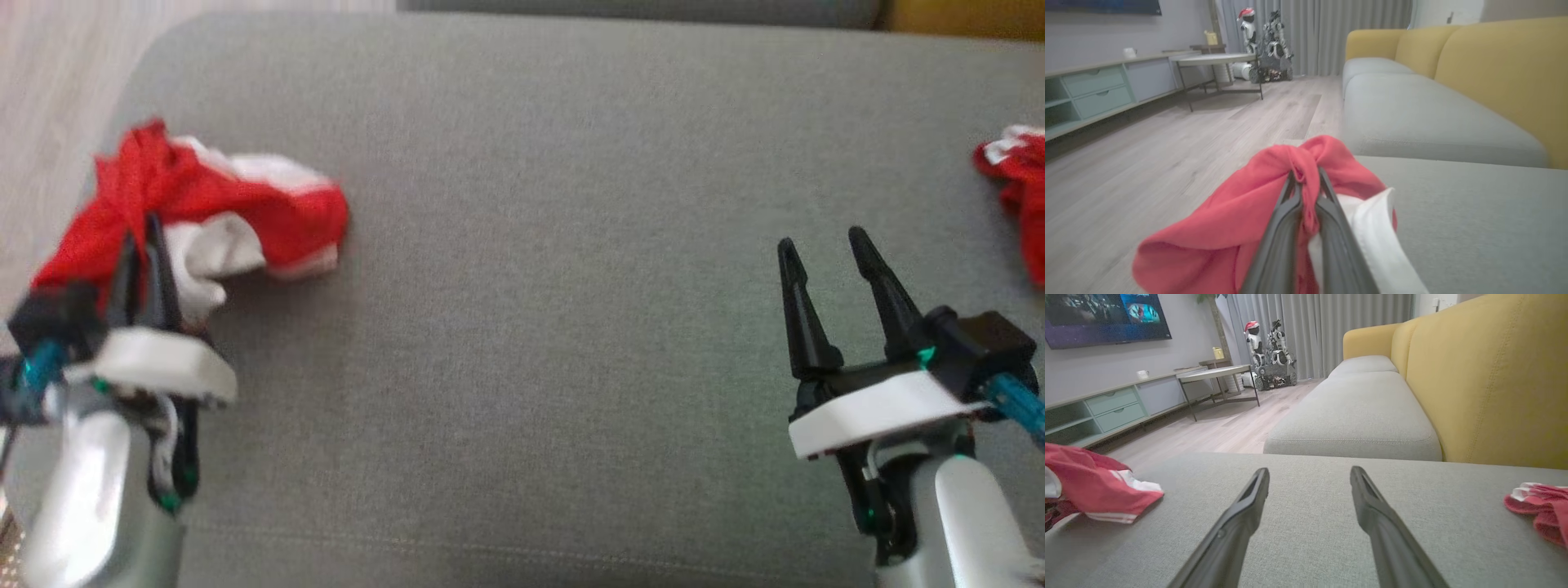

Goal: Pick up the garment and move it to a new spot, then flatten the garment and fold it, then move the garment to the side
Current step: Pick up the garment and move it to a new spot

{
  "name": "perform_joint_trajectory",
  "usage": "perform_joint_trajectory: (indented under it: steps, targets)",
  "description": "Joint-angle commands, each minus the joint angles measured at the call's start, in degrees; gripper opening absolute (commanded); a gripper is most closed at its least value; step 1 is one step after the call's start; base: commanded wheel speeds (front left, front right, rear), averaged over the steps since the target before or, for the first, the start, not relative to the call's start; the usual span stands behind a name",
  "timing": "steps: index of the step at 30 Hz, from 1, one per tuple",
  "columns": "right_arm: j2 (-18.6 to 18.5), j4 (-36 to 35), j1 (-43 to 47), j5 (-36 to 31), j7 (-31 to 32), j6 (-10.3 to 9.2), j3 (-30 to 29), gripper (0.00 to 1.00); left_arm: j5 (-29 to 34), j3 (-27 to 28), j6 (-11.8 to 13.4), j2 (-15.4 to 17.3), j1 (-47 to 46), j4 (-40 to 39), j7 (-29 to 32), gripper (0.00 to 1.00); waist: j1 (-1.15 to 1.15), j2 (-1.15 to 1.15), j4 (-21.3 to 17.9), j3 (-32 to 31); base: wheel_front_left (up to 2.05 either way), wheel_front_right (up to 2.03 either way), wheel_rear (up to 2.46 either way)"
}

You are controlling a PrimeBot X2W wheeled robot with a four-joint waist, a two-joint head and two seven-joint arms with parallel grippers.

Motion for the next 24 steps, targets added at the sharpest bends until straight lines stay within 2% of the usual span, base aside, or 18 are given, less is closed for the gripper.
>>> perform_joint_trajectory:
  steps: [1, 7, 12, 17, 24]
  targets:
    - [-0.18, -1.55, -0.26, 0.75, -0.68, -0.04, 1.2, 1.0, 0.72, 1.86, 0.71, 1.95, 1.03, -5.78, -0.7, 0.0, 0.0, 0.0, -0.91, -2.71, 0.0, 0.0, 0.0]
    - [-0.18, -1.06, 2.04, 1.27, -0.71, -0.04, 1.1, 1.0, 2.04, -0.16, 2.68, 1.7, 11.05, -19.77, 2.18, 0.0, 0.0, 0.0, -2.8, -5.62, 0.0, 0.0, 0.0]
    - [-0.18, -1.06, 3.79, 2.15, -0.55, -0.04, 0.38, 1.0, 2.77, -4.01, 2.12, 0.64, 14.46, -27.03, 4.57, 0.0, 0.0, 0.0, -4.9, -7.57, 0.0, 0.0, 0.0]
    - [-0.18, -1.26, 4.31, 2.81, -0.23, -0.04, 0.64, 1.0, 3.31, -8.07, 0.63, -0.64, 14.04, -27.97, 6.33, 0.0, 0.0, 0.0, -7.76, -8.24, 0.0, 0.0, 0.0]
    - [-0.18, -2.03, 3.6, 3.78, 0.0, -0.04, 1.62, 1.0, 4.68, -14.16, -2.63, -3.58, 7.06, -25.08, 7.06, 0.0, 0.0, 0.0, -13.98, -5.56, 0.0, 0.0, 0.0]
